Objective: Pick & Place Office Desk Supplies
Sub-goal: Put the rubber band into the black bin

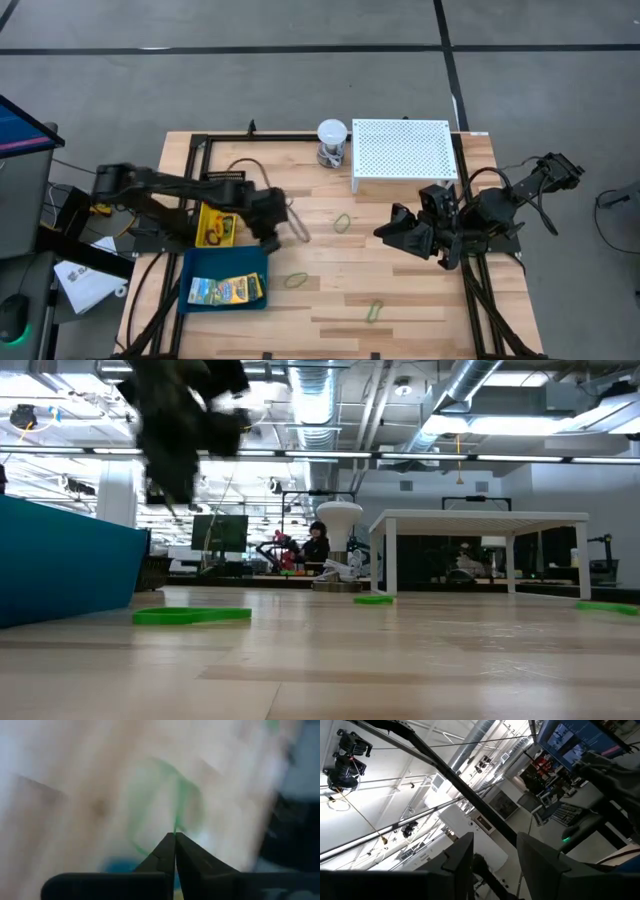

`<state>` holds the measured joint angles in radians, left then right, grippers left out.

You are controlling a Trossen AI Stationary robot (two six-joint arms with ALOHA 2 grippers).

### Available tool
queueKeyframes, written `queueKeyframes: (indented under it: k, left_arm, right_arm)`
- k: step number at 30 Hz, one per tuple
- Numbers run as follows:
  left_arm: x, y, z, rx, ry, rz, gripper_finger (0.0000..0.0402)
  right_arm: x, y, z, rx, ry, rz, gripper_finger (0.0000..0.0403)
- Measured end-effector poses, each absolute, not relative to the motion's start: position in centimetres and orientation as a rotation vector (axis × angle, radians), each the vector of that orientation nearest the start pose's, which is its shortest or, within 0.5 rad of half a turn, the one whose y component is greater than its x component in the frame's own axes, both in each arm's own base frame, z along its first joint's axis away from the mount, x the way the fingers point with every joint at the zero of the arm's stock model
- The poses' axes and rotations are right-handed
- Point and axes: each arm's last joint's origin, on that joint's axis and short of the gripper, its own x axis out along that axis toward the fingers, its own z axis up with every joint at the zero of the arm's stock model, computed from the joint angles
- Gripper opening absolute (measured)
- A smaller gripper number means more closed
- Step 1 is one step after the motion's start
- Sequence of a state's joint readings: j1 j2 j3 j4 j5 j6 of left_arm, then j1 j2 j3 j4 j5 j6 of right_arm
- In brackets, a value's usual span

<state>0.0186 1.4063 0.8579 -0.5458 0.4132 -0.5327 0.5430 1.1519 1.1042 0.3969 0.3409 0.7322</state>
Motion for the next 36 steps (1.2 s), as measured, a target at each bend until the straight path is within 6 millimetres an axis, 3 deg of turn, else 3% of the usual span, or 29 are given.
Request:
queueKeyframes:
  k: [3,7,11,15,20,27,36]
  left_arm:
    - [23.6,-3.0,22.6,-0.717,1.213,-0.188,0.0001]
    - [20.5,-6.0,24.6,-0.741,1.276,-0.201,0.0001]
    - [18.6,-7.9,25.7,-0.763,1.216,-0.038,0.0]
    - [18.4,-7.8,26.0,-0.791,1.08,0.195,0.0]
    - [19.2,-5.8,25.9,-0.785,0.853,0.513,0.0]
    - [19.9,-0.7,26.3,-0.798,0.539,0.931,0.0]
    - [17.7,6.7,25.7,-0.769,0.566,1.316,0.0]
  right_arm:
    - [21.9,12.1,42.5,0.865,-0.229,0.31,0.0148]
    - [21.7,12.0,42.6,0.864,-0.23,0.312,0.0148]
    - [21.4,11.8,42.8,0.861,-0.23,0.309,0.0148]
    - [21.2,11.6,43.0,0.853,-0.239,0.309,0.0148]
    - [21.0,11.1,43.2,0.849,-0.251,0.298,0.0148]
    - [21.0,11.1,43.2,0.847,-0.246,0.297,0.0148]
    - [21.0,11.1,43.0,0.842,-0.234,0.289,0.0148]
